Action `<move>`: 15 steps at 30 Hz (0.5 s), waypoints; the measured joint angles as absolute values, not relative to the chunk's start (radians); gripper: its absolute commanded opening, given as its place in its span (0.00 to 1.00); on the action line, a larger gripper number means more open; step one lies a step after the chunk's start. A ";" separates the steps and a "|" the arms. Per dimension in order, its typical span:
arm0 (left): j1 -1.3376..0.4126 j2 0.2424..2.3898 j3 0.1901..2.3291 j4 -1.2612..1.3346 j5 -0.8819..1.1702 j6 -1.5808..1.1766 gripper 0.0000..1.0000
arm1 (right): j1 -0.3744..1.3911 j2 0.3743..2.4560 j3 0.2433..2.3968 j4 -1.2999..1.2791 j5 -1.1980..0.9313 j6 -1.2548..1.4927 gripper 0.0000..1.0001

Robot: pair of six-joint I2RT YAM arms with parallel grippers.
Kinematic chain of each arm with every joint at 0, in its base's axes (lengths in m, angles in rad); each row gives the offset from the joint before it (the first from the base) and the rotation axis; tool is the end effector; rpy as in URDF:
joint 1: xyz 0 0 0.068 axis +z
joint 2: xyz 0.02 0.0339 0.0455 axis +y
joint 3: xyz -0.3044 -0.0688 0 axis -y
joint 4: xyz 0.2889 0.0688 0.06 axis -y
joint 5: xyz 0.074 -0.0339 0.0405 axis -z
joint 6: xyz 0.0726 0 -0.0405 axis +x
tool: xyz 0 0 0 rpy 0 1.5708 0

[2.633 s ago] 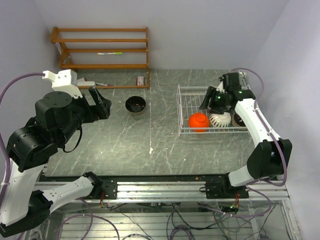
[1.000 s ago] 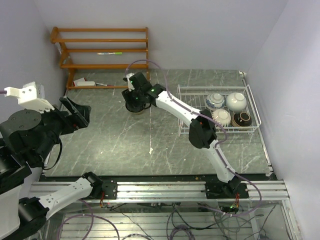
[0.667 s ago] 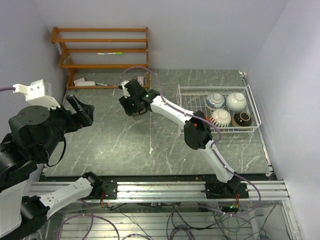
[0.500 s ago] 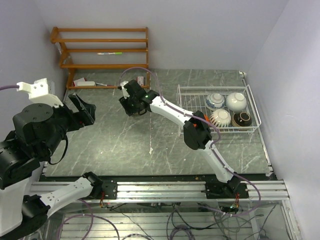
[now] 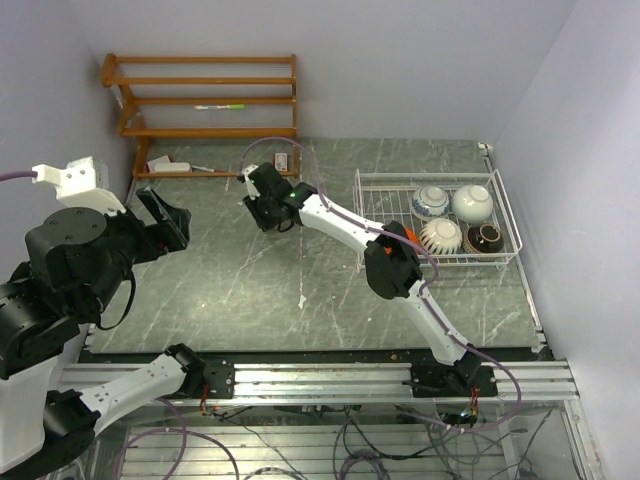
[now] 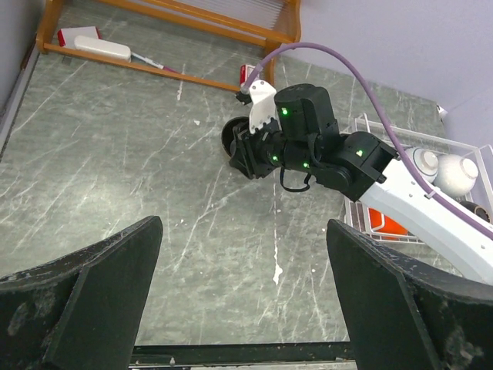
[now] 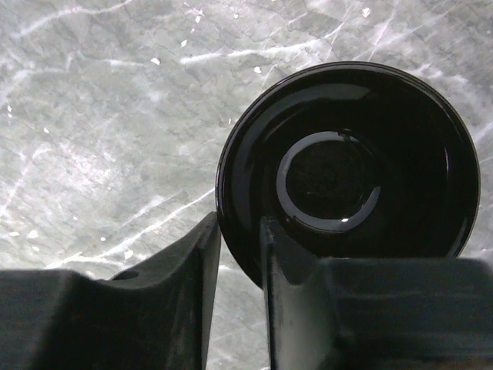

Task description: Load the bowls into the dish rack

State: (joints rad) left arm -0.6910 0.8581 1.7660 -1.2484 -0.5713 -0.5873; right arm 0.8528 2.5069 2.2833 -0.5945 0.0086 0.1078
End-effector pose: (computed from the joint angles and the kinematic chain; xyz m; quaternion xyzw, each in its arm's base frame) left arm 0.0857 -0.0200 0.5633 -0.1218 0.7910 -0.1456 0.5817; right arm 0.4349 0.4969 0.1814 -0.3370 0.8668 0.1663 0.3278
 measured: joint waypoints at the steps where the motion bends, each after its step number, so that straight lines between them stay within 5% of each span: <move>1: -0.691 0.857 1.766 -1.250 -0.573 -0.587 0.99 | 0.853 2.507 2.281 -0.595 0.010 0.106 0.15; 6: -0.691 0.850 1.766 -1.256 -0.576 -0.587 0.99 | 0.854 2.507 2.279 -0.583 0.014 0.093 0.00; 15: -0.691 0.845 1.773 -1.264 -0.580 -0.587 0.99 | 0.830 2.460 2.207 -0.535 -0.065 0.139 0.00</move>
State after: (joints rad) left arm -0.6910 0.8452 1.7725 -1.2640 -0.5800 -0.5869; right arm 0.8299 2.4599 2.2070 -0.5354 -0.0647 0.1387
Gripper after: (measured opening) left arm 0.992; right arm 0.037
